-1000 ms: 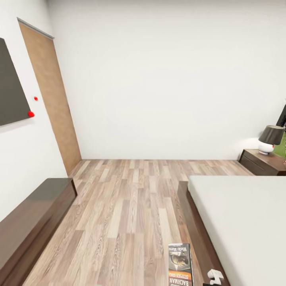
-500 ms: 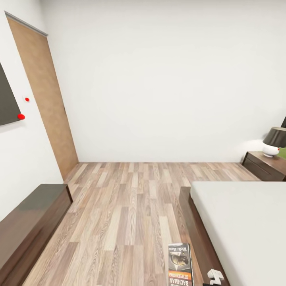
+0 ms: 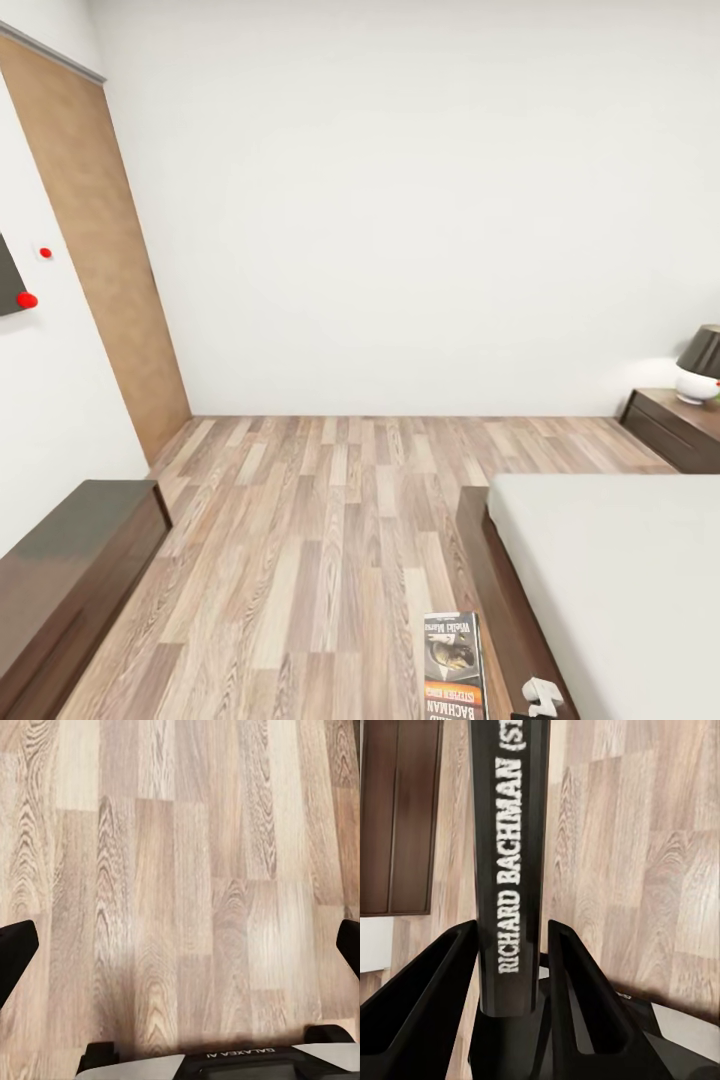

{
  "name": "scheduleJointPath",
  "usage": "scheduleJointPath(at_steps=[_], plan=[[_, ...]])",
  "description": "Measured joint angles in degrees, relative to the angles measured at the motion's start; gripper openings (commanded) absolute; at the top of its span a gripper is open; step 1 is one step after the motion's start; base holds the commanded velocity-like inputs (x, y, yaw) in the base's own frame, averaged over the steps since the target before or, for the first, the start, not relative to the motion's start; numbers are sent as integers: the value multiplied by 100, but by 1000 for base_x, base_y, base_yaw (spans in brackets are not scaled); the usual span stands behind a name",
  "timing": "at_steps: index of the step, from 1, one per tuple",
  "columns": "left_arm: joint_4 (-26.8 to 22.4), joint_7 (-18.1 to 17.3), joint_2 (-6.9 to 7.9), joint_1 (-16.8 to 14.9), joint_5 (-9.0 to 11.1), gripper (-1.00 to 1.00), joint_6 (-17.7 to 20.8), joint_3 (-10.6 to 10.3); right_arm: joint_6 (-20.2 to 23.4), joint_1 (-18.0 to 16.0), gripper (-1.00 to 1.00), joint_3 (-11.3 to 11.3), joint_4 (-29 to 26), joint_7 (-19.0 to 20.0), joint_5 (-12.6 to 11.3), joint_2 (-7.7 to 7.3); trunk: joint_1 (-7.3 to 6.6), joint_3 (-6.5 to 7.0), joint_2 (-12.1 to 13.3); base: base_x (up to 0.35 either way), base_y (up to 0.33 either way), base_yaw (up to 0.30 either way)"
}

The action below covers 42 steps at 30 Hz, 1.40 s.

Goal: In the bedroom, move the book from the bed onto either nightstand, and place the two sandals side by side next to the bed.

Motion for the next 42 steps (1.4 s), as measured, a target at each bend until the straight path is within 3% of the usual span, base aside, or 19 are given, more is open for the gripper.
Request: scheduleJointPath(at_steps=[42], plan=[[0,0,0,0,0,100,0,0,0,0,-100,0,0,0,0,3,0,0,0,328,0,0]])
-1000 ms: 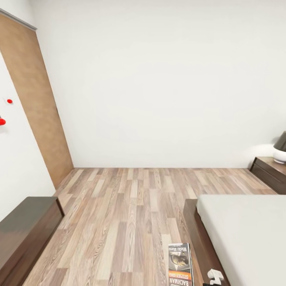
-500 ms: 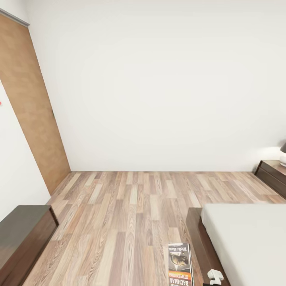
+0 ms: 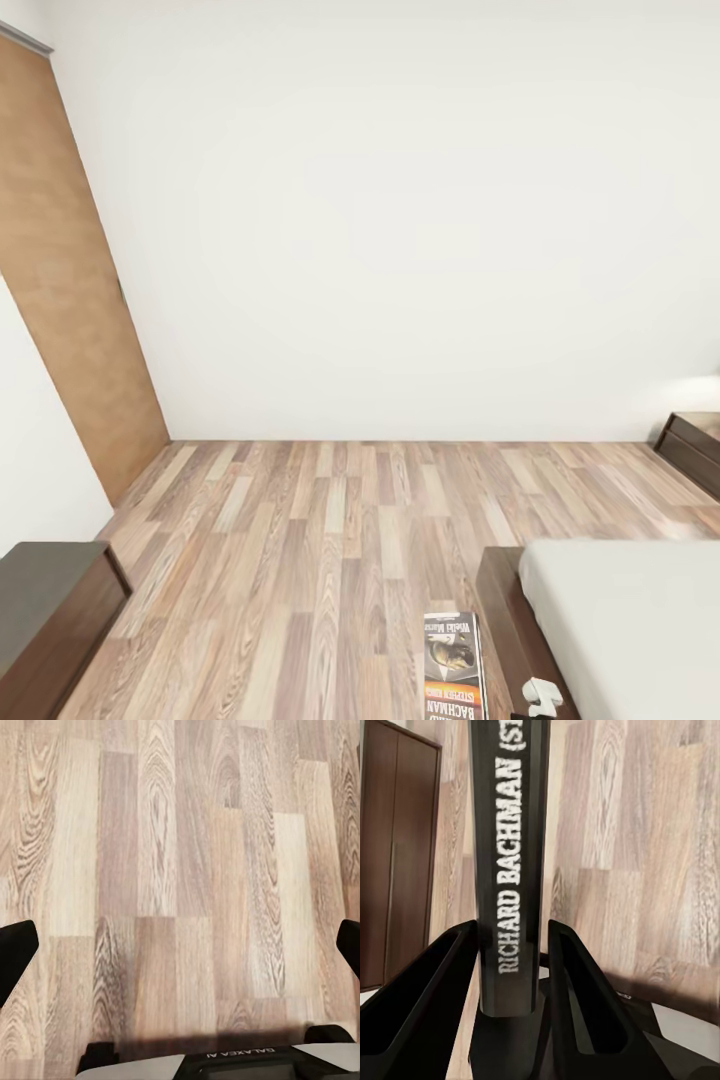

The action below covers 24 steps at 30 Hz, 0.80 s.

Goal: In the bedroom, move the book from the bed onto either nightstand, and place the two sandals side by side next to the bed.

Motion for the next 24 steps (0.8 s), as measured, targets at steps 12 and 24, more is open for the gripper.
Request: scheduleJointPath(at_steps=[12,24], plan=[[0,0,0,0,0,100,0,0,0,0,-100,0,0,0,0,-2,0,0,0,328,0,0],[0,0,0,0,0,100,0,0,0,0,-100,0,0,0,0,-2,0,0,0,328,0,0]])
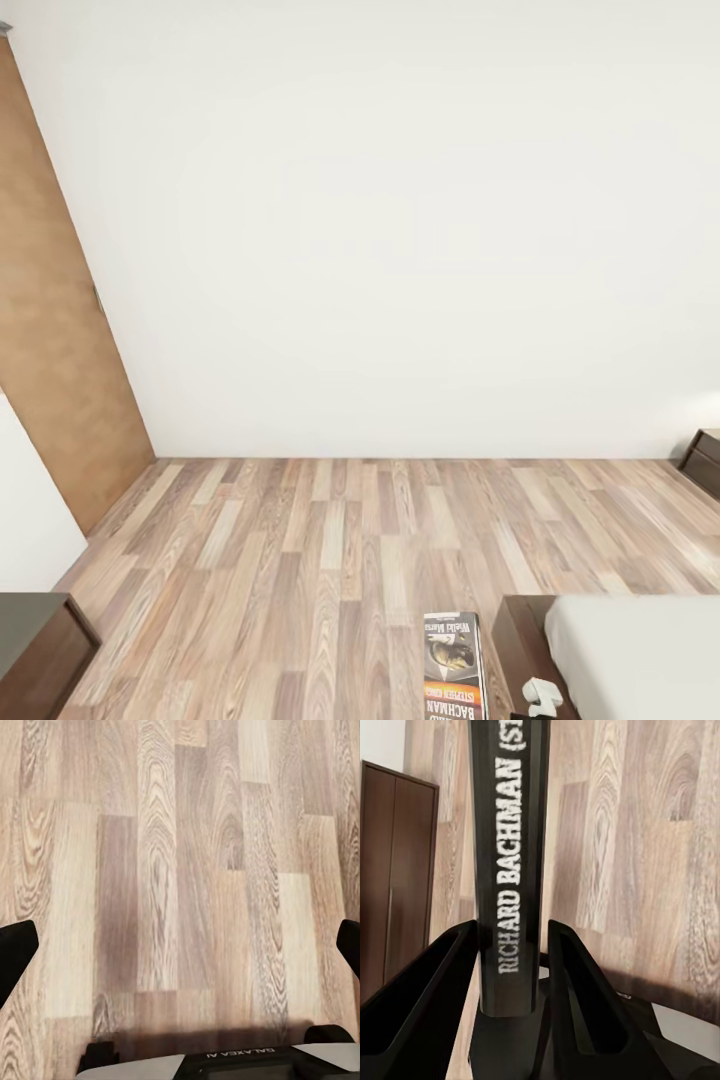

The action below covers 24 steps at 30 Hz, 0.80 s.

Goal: In the bedroom, move the book from the bed onto either nightstand, and place the two sandals side by side next to the bed.

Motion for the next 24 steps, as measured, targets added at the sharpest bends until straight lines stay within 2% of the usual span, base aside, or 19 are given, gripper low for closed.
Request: scheduleJointPath(at_steps=[24], plan=[[0,0,0,0,0,100,0,0,0,0,-100,0,0,0,0,1,0,0,0,328,0,0]])
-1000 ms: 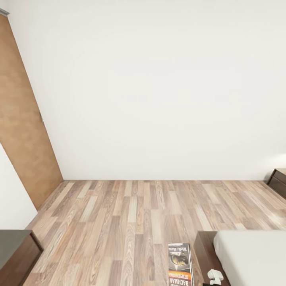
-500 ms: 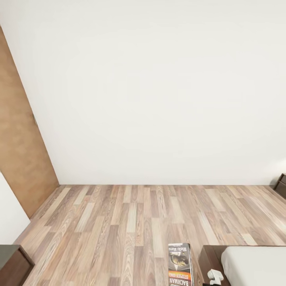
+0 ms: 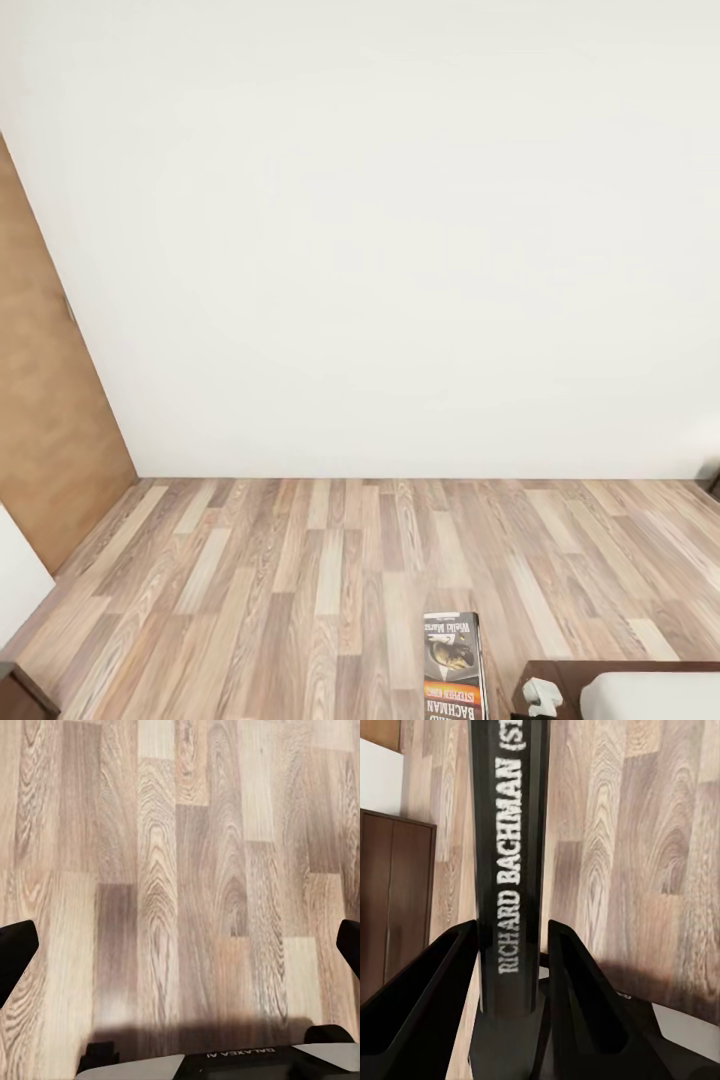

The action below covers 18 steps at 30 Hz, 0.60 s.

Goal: In the bedroom, move the book from the bed onto either nightstand, and place the two sandals side by side next to the bed.

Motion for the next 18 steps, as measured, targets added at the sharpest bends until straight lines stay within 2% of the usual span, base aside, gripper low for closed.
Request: scheduleJointPath(at_steps=[18], plan=[[0,0,0,0,0,100,0,0,0,0,-100,0,0,0,0,0,0,0,0,328,0,0]])
